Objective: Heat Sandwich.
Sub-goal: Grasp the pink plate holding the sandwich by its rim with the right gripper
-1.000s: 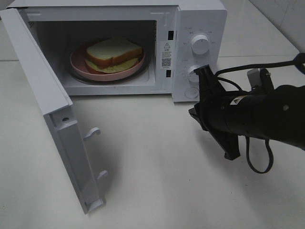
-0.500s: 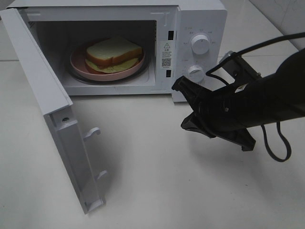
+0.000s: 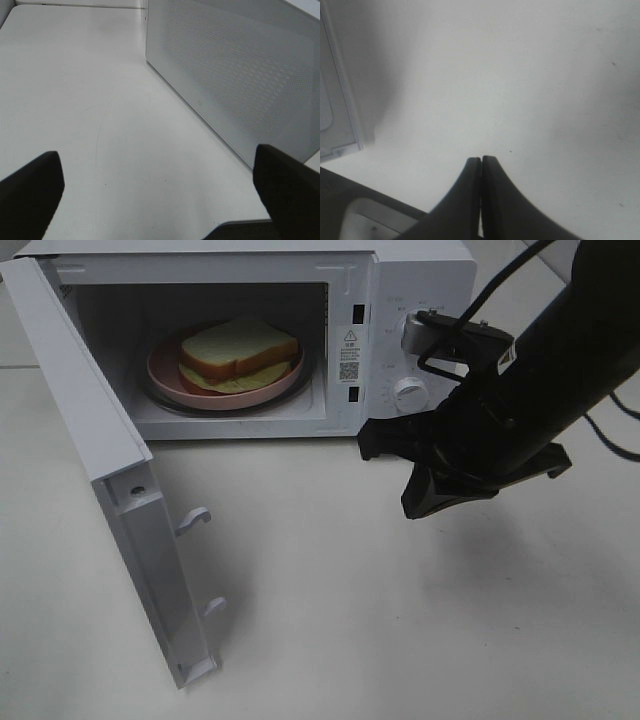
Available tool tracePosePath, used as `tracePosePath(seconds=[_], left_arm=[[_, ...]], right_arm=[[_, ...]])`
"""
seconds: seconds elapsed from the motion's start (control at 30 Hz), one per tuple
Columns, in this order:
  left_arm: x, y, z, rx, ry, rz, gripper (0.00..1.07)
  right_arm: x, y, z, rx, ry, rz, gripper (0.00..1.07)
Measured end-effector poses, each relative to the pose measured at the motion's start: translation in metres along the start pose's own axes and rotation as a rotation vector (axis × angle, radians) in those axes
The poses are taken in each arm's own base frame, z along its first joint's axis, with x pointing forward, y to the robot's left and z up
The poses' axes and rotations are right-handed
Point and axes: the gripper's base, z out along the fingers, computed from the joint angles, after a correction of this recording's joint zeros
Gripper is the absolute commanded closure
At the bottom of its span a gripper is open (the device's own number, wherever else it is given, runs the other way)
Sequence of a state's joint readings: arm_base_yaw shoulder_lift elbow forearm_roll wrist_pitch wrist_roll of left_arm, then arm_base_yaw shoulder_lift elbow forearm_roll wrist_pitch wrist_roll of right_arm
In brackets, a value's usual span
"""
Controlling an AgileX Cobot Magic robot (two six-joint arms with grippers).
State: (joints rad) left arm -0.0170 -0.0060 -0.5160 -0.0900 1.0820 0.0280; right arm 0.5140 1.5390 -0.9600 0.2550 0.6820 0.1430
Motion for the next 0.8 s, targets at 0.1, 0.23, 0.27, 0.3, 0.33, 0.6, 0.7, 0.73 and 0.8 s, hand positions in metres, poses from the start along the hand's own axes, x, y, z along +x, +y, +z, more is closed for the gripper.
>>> tracePosePath(seconds=[0.1,0.23,0.27,0.3,0.33,0.6,0.7,0.73,0.8], left_arm=[[0.0,0.0,0.0,0.0,0.0,0.0,0.1],[0.0,0.0,0.0,0.0,0.0,0.0,0.1],[0.0,0.0,0.0,0.0,0.0,0.0,0.1],[0.0,0.0,0.0,0.0,0.0,0.0,0.1],[0.0,0.0,0.0,0.0,0.0,0.0,0.1],[0.0,0.0,0.0,0.0,0.0,0.0,0.1],[0.0,0.0,0.0,0.0,0.0,0.0,0.1],[0.0,0.0,0.0,0.0,0.0,0.0,0.1],[0.0,0.0,0.0,0.0,0.0,0.0,0.1]], right_arm=[[-0.002,0.001,-0.007,0.018,0.032,-0.077,1.02],[-0.005,0.005,-0.02,0.026,0.098,-0.235,1.02],[-0.005,0.006,-0.023,0.023,0.116,-0.286,1.02],[-0.005,0.007,-0.027,0.017,0.149,-0.394,1.02],[-0.004,0.007,-0.028,0.013,0.163,-0.446,1.02],[0.003,0.004,-0.031,-0.052,0.261,-1.057,1.01],[0.003,0.005,-0.031,-0.071,0.263,-1.213,1.01],[0.003,0.004,-0.031,-0.09,0.263,-1.353,1.01],[0.003,0.004,-0.031,-0.096,0.263,-1.403,1.01]])
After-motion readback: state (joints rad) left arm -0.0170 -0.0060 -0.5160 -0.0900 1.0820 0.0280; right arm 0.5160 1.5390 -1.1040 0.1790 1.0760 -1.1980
